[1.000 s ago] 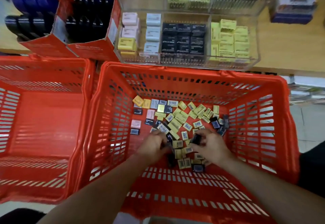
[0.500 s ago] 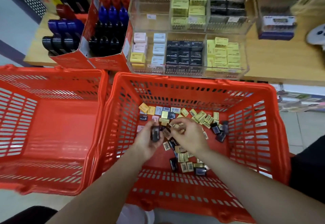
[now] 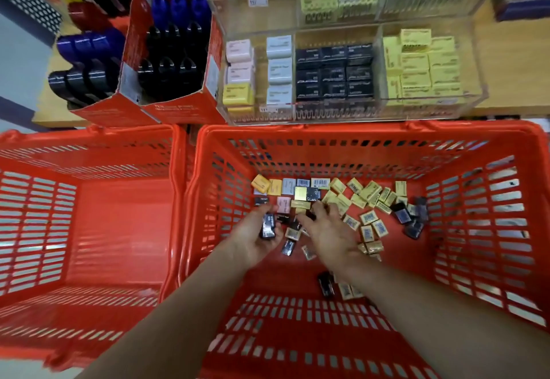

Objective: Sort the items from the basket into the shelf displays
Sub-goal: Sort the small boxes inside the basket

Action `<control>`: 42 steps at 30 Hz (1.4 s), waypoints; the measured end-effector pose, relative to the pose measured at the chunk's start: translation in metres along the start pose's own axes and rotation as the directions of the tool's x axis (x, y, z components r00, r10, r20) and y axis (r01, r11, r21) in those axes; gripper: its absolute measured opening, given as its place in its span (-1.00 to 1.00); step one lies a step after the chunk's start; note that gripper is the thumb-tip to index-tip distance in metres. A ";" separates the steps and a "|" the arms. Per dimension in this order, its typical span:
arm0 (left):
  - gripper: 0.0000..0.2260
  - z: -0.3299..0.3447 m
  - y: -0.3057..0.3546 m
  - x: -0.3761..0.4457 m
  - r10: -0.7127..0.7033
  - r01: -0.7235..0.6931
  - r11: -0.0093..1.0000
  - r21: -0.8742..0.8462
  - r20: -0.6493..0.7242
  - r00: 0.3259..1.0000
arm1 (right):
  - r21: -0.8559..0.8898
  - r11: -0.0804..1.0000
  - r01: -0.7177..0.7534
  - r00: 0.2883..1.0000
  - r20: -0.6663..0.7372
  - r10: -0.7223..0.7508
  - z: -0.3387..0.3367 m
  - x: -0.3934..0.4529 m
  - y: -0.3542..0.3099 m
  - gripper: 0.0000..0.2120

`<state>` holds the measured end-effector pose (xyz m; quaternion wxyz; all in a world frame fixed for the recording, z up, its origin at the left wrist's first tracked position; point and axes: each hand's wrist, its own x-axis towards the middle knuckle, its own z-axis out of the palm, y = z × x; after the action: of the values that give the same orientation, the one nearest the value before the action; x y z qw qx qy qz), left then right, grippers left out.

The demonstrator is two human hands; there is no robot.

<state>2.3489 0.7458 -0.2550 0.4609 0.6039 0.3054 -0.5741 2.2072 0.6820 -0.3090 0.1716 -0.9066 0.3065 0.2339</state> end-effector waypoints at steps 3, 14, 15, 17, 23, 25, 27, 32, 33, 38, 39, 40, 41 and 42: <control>-0.86 -0.003 0.002 -0.001 0.011 -0.011 1.000 0.003 -0.014 1.000 | 0.245 0.969 0.036 0.997 -0.069 -0.020 -0.005 -0.004 0.019 -0.49; -0.69 0.029 -0.003 -0.127 0.114 -0.135 0.990 0.041 0.322 0.940 | 0.772 0.607 0.189 0.946 -0.310 0.099 -0.171 -0.100 0.030 -0.67; -0.65 0.034 -0.002 -0.151 0.131 -0.181 0.979 0.098 0.382 0.915 | 0.747 0.623 0.231 0.937 -0.344 0.065 -0.194 -0.117 0.027 -0.65; -0.60 0.042 0.000 -0.198 0.156 -0.303 0.927 0.222 0.505 0.849 | 0.677 0.671 0.301 0.905 -0.424 0.022 -0.235 -0.149 0.023 -0.63; -0.70 0.062 0.011 -0.280 0.310 -0.674 0.631 0.384 0.671 0.673 | 0.499 0.803 0.327 0.850 -0.527 -0.019 -0.298 -0.209 0.028 -0.58; -0.77 0.068 0.013 -0.289 0.342 -0.759 0.501 0.416 0.710 0.615 | 0.488 0.809 0.327 0.844 -0.536 -0.019 -0.304 -0.217 0.032 -0.56; -0.81 0.073 0.017 -0.290 0.385 -0.817 0.416 0.401 0.736 0.557 | 0.528 0.787 0.321 0.852 -0.524 0.004 -0.311 -0.219 0.039 -0.55; -0.79 0.083 0.035 -0.290 0.548 -0.954 0.208 0.215 0.783 0.296 | 0.974 0.125 0.188 0.962 -0.208 0.175 -0.336 -0.214 0.063 -0.54; -0.77 0.087 0.038 -0.292 0.571 -0.974 0.156 0.165 0.789 0.225 | 0.992 -0.011 0.125 0.985 -0.123 0.120 -0.339 -0.214 0.067 -0.52; -0.81 0.101 0.045 -0.291 0.594 -0.964 -0.259 0.060 0.797 -0.111 | 0.974 -0.207 0.095 0.975 -0.133 -0.177 -0.342 -0.212 0.069 -0.56; -0.80 0.101 0.047 -0.291 0.599 -0.959 -0.277 0.059 0.791 -0.125 | 0.970 -0.200 0.140 0.975 -0.171 -0.143 -0.343 -0.211 0.068 -0.58; -0.79 0.101 0.048 -0.290 0.603 -0.963 -0.262 0.062 0.790 -0.113 | 0.965 -0.168 0.202 0.973 -0.217 -0.078 -0.345 -0.210 0.067 -0.60; -0.78 0.100 0.050 -0.291 0.600 -0.974 -0.219 0.063 0.795 -0.084 | 0.957 -0.115 0.267 0.963 -0.270 -0.010 -0.348 -0.210 0.067 -0.61; -0.75 0.099 0.052 -0.290 0.590 -0.983 -0.171 0.062 0.806 -0.052 | 0.943 -0.057 0.327 0.945 -0.326 0.035 -0.350 -0.210 0.068 -0.62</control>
<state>2.3098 0.6823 0.0471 0.5183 0.5711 -0.5617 -0.2997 2.1276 0.5714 0.0814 0.7541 -0.5514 0.2986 -0.1952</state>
